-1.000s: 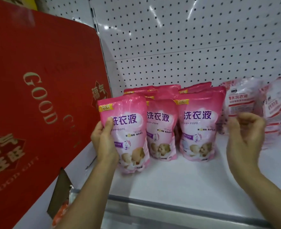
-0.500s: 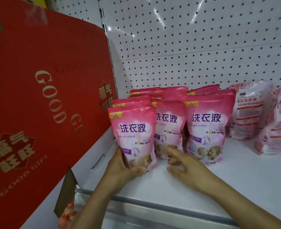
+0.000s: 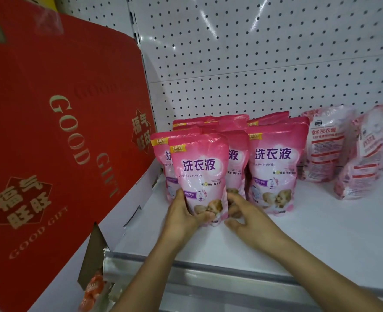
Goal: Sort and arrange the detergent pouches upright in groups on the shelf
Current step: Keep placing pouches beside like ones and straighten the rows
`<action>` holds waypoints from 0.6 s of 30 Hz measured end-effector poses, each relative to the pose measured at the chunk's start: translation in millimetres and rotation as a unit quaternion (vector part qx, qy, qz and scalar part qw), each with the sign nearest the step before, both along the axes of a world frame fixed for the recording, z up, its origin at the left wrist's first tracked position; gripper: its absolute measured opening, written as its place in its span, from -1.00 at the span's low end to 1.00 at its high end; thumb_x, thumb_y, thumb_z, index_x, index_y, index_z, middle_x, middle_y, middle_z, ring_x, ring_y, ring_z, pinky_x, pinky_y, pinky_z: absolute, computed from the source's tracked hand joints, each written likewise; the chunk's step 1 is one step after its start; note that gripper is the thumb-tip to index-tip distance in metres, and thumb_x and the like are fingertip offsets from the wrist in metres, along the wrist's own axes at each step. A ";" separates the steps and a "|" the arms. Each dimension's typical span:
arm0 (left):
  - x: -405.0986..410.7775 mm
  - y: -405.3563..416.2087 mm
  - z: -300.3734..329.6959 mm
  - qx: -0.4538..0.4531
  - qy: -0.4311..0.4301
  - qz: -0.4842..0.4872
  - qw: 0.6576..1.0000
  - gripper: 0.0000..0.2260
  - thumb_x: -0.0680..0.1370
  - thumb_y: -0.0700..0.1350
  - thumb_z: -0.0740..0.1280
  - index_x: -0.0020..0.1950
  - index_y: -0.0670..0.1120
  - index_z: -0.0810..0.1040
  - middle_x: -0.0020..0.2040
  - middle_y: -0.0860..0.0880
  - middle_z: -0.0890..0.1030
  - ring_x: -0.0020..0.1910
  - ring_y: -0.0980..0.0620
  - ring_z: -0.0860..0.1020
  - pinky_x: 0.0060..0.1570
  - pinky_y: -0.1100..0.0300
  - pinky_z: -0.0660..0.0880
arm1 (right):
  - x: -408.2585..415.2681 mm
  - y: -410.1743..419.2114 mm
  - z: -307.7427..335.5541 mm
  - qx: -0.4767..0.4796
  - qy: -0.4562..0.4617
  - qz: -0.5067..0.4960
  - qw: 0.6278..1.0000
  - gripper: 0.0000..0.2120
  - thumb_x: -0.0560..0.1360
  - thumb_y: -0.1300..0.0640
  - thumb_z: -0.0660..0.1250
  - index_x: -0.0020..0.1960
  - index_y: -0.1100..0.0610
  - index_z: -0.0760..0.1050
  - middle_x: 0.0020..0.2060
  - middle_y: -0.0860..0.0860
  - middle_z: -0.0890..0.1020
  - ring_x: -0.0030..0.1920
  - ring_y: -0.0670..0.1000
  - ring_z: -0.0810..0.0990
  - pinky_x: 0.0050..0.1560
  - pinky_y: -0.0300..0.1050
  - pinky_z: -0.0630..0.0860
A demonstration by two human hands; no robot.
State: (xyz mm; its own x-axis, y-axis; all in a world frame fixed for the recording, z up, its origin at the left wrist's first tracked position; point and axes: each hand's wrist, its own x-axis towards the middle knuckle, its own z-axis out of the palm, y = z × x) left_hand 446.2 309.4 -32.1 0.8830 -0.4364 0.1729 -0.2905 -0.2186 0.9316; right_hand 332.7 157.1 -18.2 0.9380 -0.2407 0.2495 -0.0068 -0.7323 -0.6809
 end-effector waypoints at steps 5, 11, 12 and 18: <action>-0.5 -1.6 2.7 0.004 -0.002 -0.022 1.000 -0.42 0.29 -0.26 0.62 0.22 -0.03 0.45 0.06 0.05 0.66 0.03 0.08 0.64 -0.19 0.34 0.58 | -2.8 3.8 -6.1 0.010 0.005 -0.034 0.999 -0.46 0.51 0.10 0.31 0.44 -0.10 0.23 -0.01 -0.11 0.61 0.05 -0.08 0.58 0.14 -0.03 0.55; -16.0 -1.0 -1.6 0.080 -0.074 0.055 0.993 -0.18 0.19 0.15 0.58 0.37 0.08 0.31 0.26 0.03 0.48 0.24 0.00 0.51 0.16 0.03 0.58 | -24.7 -0.2 1.0 0.011 0.009 -0.027 1.000 -0.48 0.55 0.08 0.31 0.46 -0.10 0.25 0.18 -0.17 0.49 0.26 -0.13 0.46 0.21 -0.28 0.33; -22.7 0.3 -0.4 0.086 -0.082 0.064 0.991 -0.16 0.21 0.16 0.57 0.42 0.09 0.28 0.30 0.02 0.43 0.28 -0.02 0.47 0.23 -0.02 0.54 | -31.1 -3.5 1.5 -0.003 0.007 -0.027 1.000 -0.49 0.56 0.06 0.31 0.47 -0.12 0.26 0.25 -0.17 0.47 0.30 -0.14 0.43 0.24 -0.28 0.31; -81.5 8.3 12.0 -0.015 -0.134 0.122 0.983 -0.61 0.45 -0.03 0.51 0.17 0.11 0.41 0.12 0.12 0.51 0.07 0.14 0.53 0.09 0.10 0.54 | -84.5 -41.8 11.2 -0.040 -0.033 -0.030 0.998 -0.70 0.55 0.02 0.33 0.26 -0.18 0.48 0.34 -0.29 0.40 0.29 -0.24 0.38 0.30 -0.25 0.37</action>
